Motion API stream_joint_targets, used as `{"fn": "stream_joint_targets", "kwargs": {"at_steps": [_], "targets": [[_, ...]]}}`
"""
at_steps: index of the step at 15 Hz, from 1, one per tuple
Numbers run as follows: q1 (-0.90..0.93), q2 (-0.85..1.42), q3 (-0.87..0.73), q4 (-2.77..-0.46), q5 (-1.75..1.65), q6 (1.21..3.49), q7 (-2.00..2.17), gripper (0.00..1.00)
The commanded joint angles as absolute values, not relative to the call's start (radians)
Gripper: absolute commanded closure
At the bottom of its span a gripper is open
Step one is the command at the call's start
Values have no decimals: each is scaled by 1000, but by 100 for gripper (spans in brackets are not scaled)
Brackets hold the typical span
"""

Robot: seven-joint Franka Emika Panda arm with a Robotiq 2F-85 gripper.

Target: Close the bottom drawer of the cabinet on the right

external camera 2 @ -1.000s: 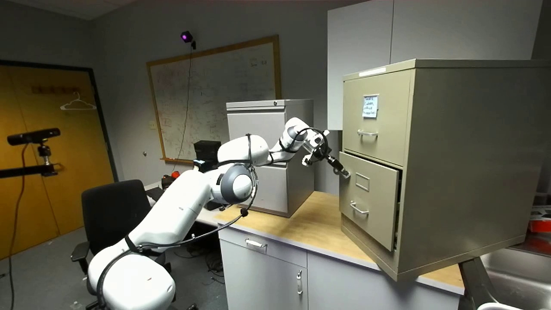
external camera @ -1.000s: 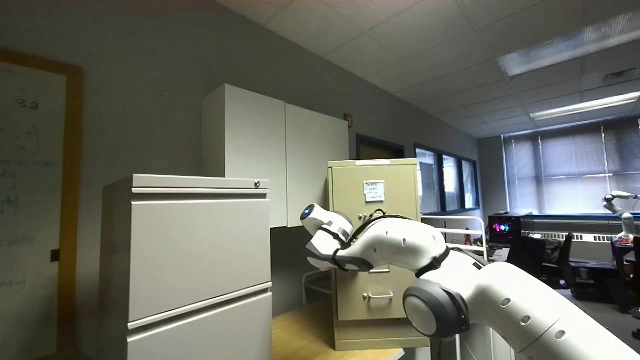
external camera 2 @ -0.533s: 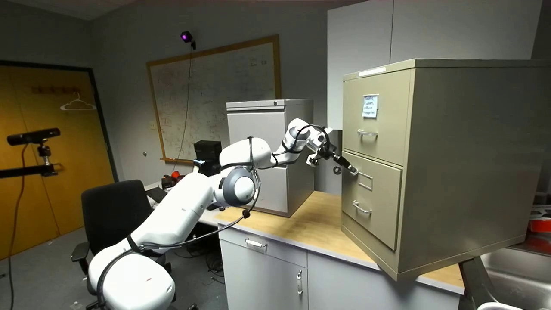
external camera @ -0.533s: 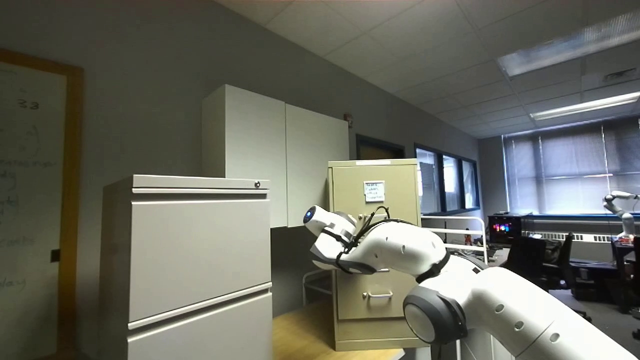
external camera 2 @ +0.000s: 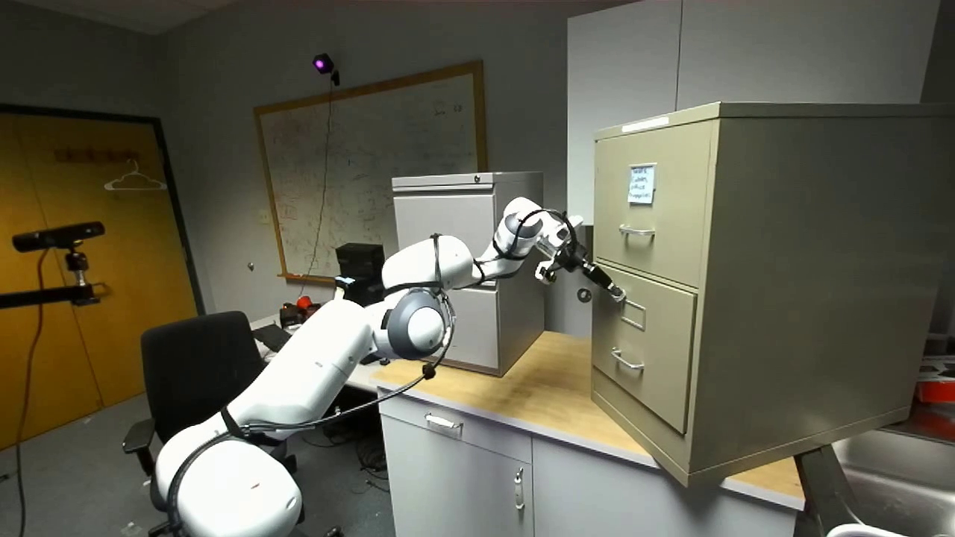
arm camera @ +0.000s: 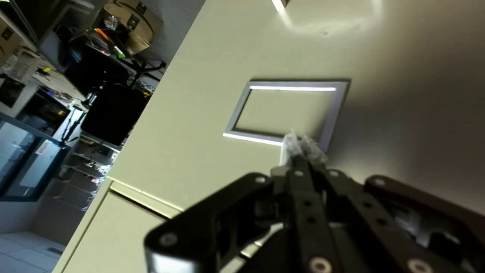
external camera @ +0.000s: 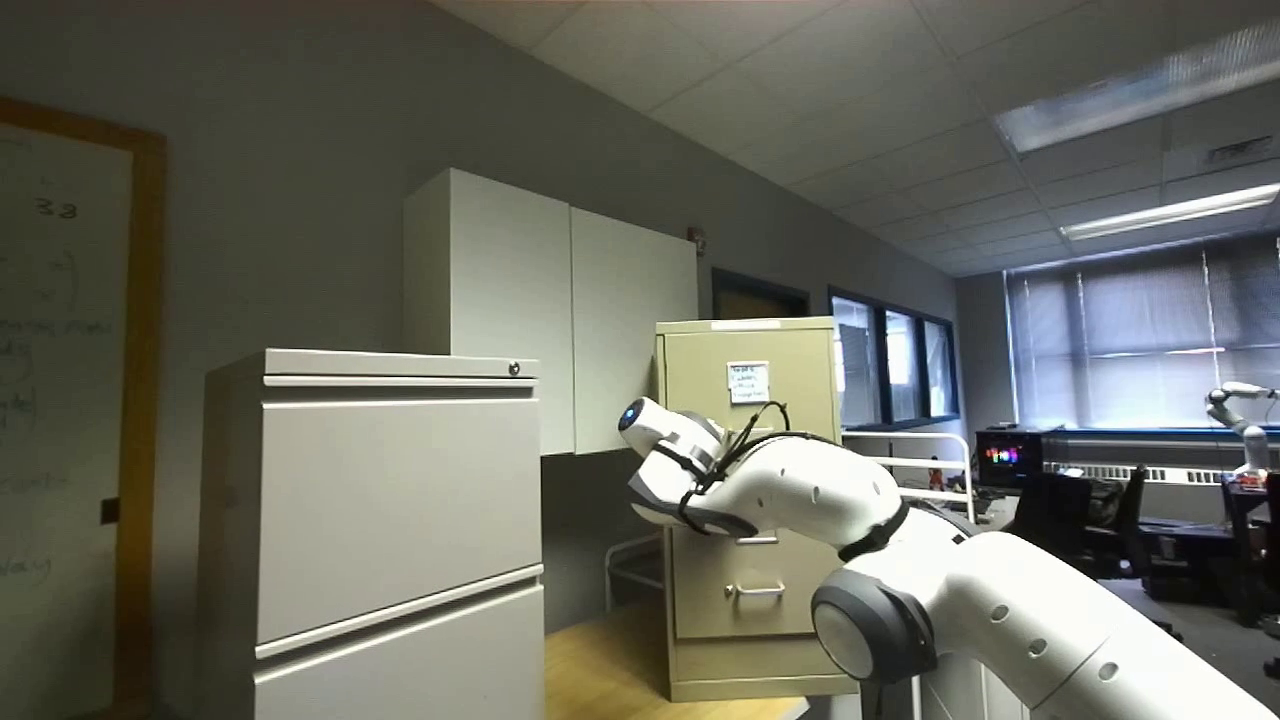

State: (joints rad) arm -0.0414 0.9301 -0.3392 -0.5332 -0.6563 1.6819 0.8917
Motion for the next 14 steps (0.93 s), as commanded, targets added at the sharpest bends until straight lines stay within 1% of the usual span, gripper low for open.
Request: {"fn": "stream_joint_targets", "kwargs": {"at_steps": [1,3,7,11,14], "targets": [[-92,951,-265,-471,-559,1753,785,100],[-69,936,-227,-493,-510,1719,769,100],[-68,941,-132,-500,-396,1748,712,100],[-97,979,-167,-467,-443,1864,626,100],[-118,985,-203,-460,-472,1897,604,100]]}}
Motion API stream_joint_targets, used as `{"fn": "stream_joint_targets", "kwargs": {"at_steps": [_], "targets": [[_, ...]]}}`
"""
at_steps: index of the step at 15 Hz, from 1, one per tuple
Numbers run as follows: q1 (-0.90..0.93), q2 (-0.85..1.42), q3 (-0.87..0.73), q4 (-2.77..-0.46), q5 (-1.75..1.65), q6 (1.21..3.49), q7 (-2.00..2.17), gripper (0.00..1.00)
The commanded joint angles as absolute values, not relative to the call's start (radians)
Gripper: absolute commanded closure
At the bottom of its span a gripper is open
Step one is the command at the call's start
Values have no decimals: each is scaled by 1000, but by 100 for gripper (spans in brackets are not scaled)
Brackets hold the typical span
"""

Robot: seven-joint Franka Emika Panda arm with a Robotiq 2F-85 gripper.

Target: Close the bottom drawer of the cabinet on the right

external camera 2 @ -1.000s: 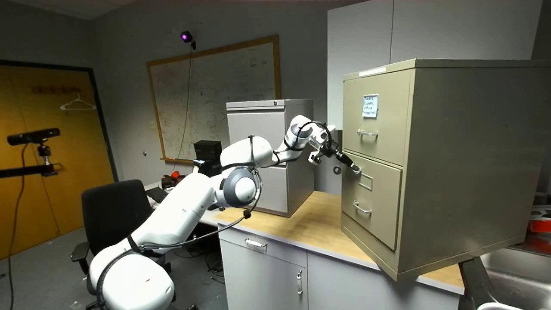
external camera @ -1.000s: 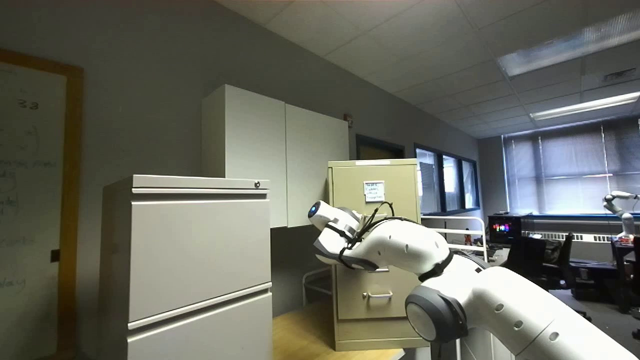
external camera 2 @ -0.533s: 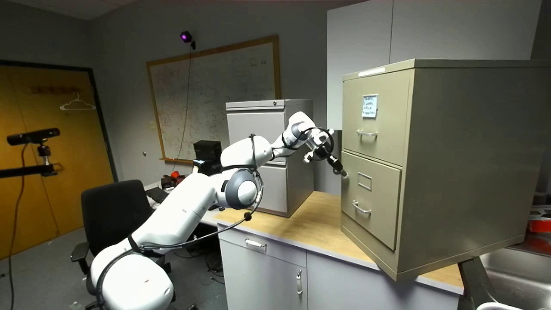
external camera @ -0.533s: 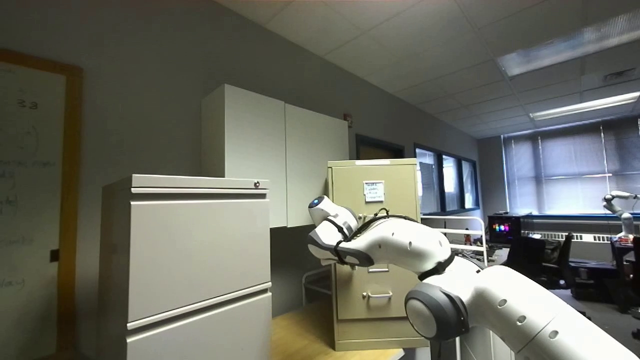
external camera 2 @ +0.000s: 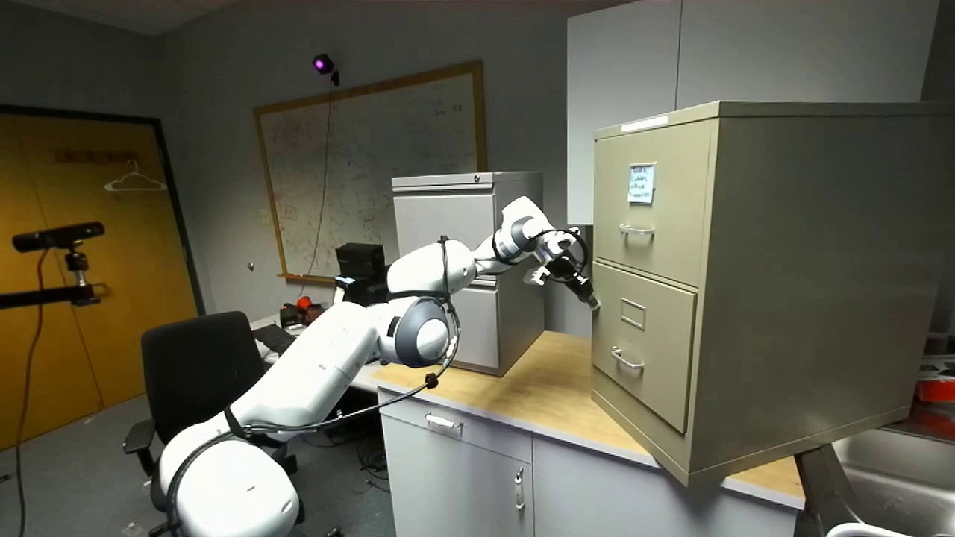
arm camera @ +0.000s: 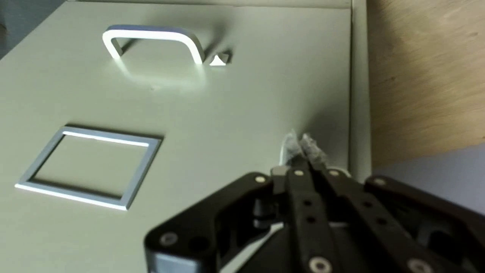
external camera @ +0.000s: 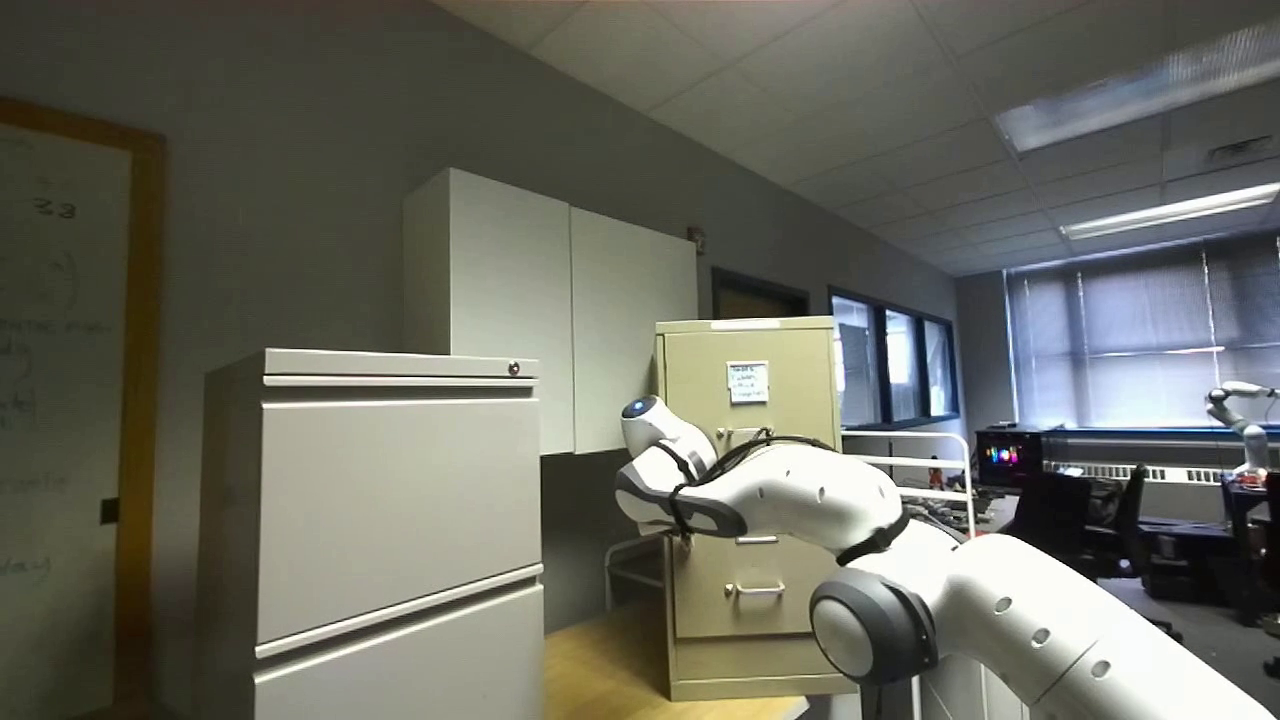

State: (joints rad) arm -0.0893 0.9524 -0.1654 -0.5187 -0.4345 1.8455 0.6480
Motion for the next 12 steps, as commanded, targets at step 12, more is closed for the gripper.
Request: {"fn": "stream_joint_targets", "kwargs": {"at_steps": [12], "targets": [[-89,985,-289,-451,-534,1840,684,100]]}}
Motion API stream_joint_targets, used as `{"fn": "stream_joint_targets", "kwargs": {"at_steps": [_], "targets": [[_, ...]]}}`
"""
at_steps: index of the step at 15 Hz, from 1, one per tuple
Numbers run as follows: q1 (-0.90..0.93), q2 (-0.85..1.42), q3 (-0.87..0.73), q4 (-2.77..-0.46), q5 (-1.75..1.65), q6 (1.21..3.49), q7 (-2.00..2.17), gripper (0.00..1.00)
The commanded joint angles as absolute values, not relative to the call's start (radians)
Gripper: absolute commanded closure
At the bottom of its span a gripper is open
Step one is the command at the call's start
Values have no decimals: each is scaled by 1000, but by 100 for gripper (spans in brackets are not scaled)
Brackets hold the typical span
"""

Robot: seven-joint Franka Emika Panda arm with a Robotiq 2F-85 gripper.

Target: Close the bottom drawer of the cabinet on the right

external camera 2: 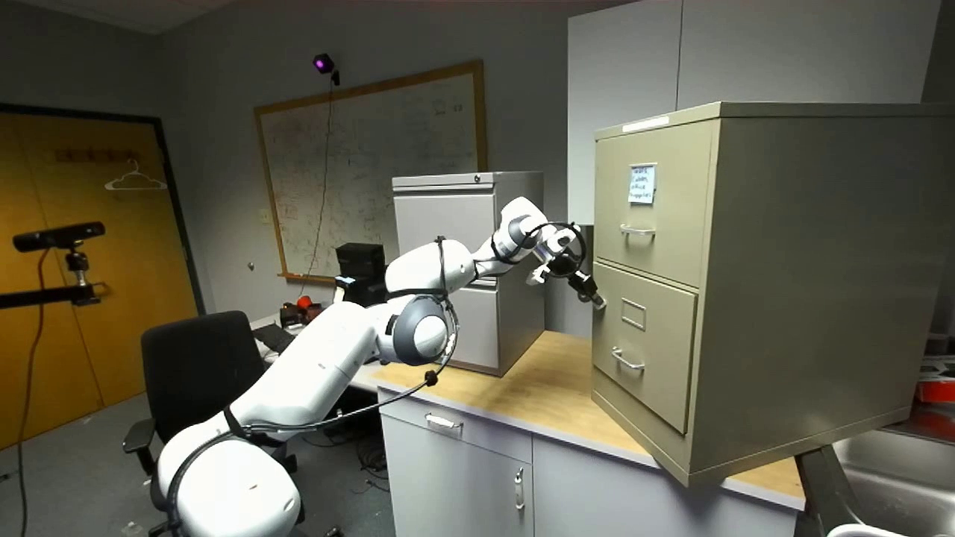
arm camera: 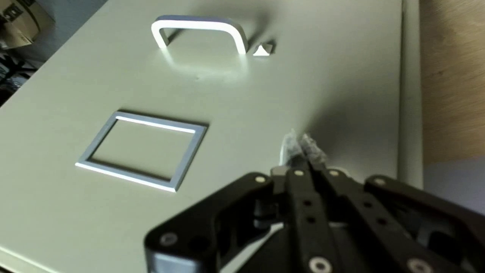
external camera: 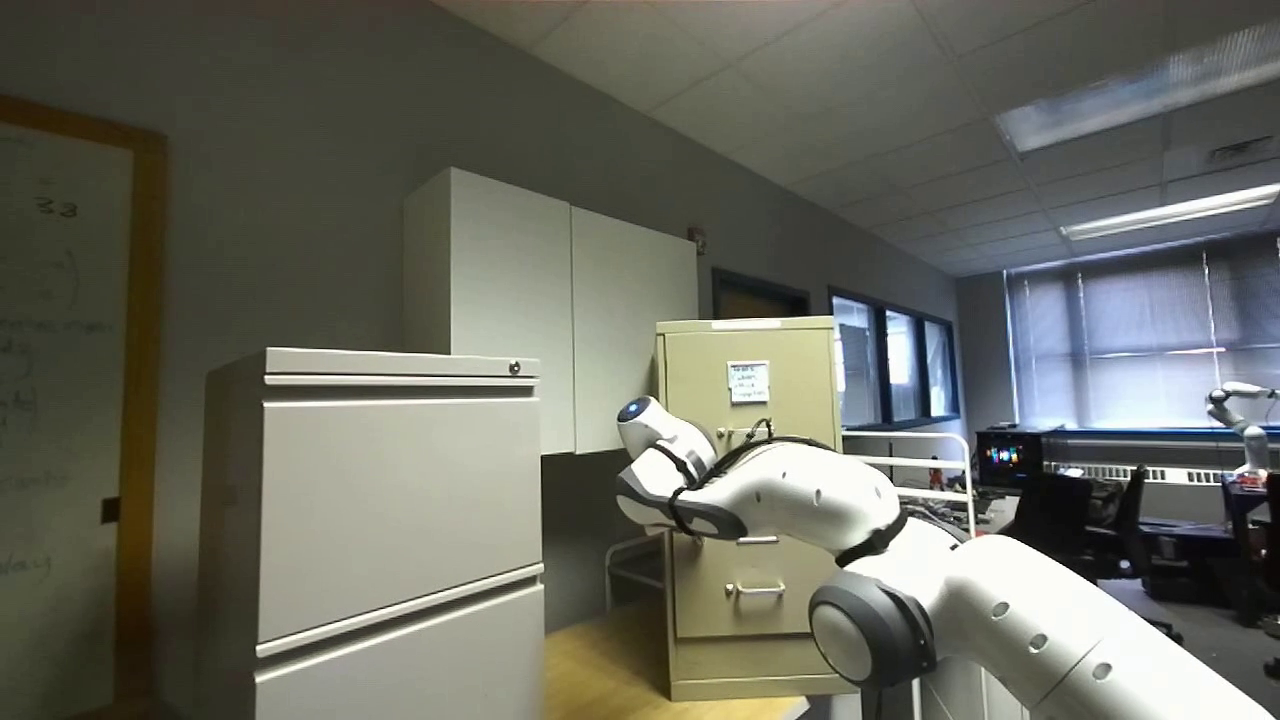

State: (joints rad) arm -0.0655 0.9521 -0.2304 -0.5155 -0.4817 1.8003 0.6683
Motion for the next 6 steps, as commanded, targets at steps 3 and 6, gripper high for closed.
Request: {"fn": "stream_joint_targets", "kwargs": {"at_steps": [3,6], "targets": [[-93,968,-298,-459,-526,1777,659,100],[-113,944,-279,-472,-484,1713,612,100]]}}
